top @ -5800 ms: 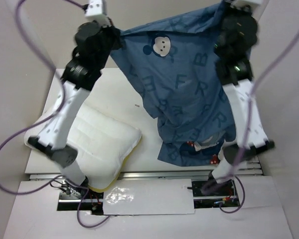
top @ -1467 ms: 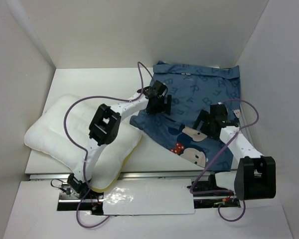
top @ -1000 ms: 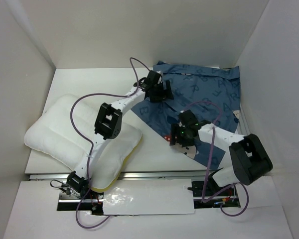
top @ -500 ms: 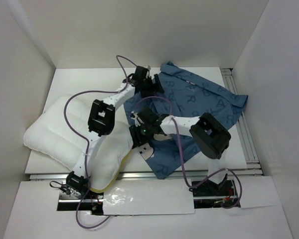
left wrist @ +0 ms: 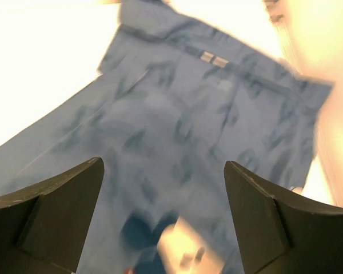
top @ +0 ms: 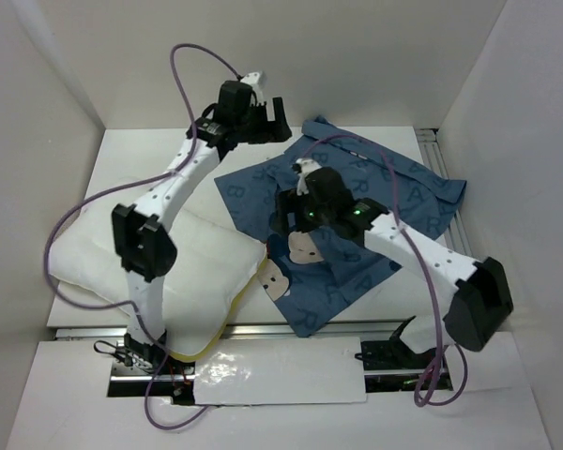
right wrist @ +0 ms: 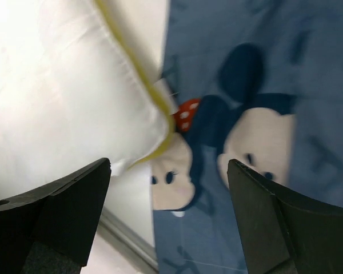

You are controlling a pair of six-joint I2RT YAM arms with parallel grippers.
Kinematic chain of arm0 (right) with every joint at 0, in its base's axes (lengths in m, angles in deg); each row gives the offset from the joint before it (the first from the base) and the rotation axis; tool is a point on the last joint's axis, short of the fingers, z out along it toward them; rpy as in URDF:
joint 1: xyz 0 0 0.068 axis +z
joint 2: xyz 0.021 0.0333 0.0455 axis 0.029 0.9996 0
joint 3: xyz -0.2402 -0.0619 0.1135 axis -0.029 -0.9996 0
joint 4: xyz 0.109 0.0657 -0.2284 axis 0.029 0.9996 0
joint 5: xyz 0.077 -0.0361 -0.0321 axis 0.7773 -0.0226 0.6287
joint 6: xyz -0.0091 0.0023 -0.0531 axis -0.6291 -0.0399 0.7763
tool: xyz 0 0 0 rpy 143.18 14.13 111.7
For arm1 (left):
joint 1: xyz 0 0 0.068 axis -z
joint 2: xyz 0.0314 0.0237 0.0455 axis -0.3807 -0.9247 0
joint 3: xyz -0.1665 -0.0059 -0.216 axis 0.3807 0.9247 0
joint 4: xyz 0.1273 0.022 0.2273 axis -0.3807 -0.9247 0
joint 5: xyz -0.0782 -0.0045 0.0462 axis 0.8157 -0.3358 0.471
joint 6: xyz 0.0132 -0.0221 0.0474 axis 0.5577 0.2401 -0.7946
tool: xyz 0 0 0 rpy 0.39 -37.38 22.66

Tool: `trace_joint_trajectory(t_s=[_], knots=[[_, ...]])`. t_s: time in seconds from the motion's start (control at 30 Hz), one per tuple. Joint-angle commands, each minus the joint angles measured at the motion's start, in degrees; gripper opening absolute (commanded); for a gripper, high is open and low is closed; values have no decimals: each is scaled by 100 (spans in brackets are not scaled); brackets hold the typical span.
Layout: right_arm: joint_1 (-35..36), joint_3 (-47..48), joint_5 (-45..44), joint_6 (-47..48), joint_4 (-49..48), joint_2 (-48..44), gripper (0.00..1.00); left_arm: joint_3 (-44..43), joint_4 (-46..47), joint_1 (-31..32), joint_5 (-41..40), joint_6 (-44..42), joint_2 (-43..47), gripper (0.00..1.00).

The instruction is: Put the pillow into the pillowcase

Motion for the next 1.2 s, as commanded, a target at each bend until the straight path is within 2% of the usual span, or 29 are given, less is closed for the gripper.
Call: trace_joint_trajectory(t_s=[0.0, 0.03, 0.13, 0.17, 0.27, 0.37, 0.43, 0.53, 0.63, 0.83, 0.9, 0.93, 1.07, 1.1, 1.17], knots=[[-359, -310, -814, 144, 507, -344, 90, 1112, -652, 351, -1442, -626, 1396, 100], [-421, -311, -1077, 144, 568, -345, 90, 2143, -653, 431, -1718, -512, 1782, 100], [-667, -311, -1456, 407, 708, -249, 89, 3686, -592, 599, -2064, -48, 3373, 100], [-780, -224, -1614, 478, 709, -83, 89, 4605, -513, 686, -2064, 68, 3760, 100], [-939, -92, -1607, 619, 709, 269, 89, 5971, -652, 810, -2152, 893, 4957, 100], [-1124, 13, -1301, 680, 639, 568, 88, 6703, -1126, 1291, -2265, 1419, 5484, 100], [-1273, 75, -1080, 741, 568, 701, 88, 6925, -1697, 1625, -2554, 1877, 5548, 100], [-1274, 189, -790, 829, 516, 938, 88, 7172, -1979, 2371, -2705, 2441, 5601, 100], [-1160, 137, -719, 970, 437, 1018, 88, 7312, -1980, 2707, -2705, 2442, 5601, 100], [-773, 67, -1632, 1243, 138, 1377, 88, 7655, -1585, 2769, -2776, 2196, 5477, 98], [-773, 241, -1869, 1243, 207, 1623, 88, 7874, -1244, 2709, -2644, 2196, 5425, 90], [-773, 242, -1949, 1243, 208, 1702, 88, 7953, -1146, 2604, -2548, 2196, 5425, 79], [-773, 365, -2028, 1436, 208, 2080, 86, 8174, -969, 2471, -2538, 2196, 5372, 52], [-773, 435, -2098, 1436, 147, 2220, 84, 8243, -969, 2471, -2538, 2196, 5372, 33], [-773, 488, -2168, 1436, 85, 2274, 83, 8297, -899, 2418, -2590, 2196, 5529, 12]])
